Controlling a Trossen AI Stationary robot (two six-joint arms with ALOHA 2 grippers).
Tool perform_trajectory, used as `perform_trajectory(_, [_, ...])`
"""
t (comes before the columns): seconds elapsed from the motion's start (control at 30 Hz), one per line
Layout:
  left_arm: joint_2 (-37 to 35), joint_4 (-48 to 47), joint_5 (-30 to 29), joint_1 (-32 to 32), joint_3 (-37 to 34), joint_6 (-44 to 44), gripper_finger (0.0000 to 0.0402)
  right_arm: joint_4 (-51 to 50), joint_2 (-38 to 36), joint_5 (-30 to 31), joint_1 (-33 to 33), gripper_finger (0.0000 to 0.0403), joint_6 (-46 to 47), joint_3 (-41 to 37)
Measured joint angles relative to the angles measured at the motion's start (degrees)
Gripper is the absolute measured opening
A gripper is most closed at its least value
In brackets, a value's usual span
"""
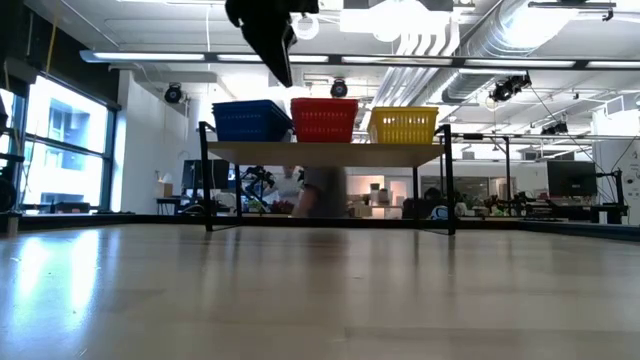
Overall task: Stack baskets on shelf by color
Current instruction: Stack the yellow bin on top of the yellow bin on the shelf
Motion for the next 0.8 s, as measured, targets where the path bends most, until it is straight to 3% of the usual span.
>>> perform_trajectory(0.33, [-2.0,1.81,1.24,-5.39,-9.77,-3.97,0.0126,0.2,-0.21,1.56,9.01,0.0094,8.23,-1.49])
perform_trajectory(0.63, [-7.99,7.09,2.51,-10.4,-20.57,-9.6,0.0126,0.04,-2.88,2.65,18.03,0.0094,19.89,-18.74])
perform_trajectory(0.8, [-10.18,7.02,2.46,-13.17,-21.42,-13.61,0.0126,1.83,-3.29,-2.12,22.63,0.0094,25.23,-26.85])
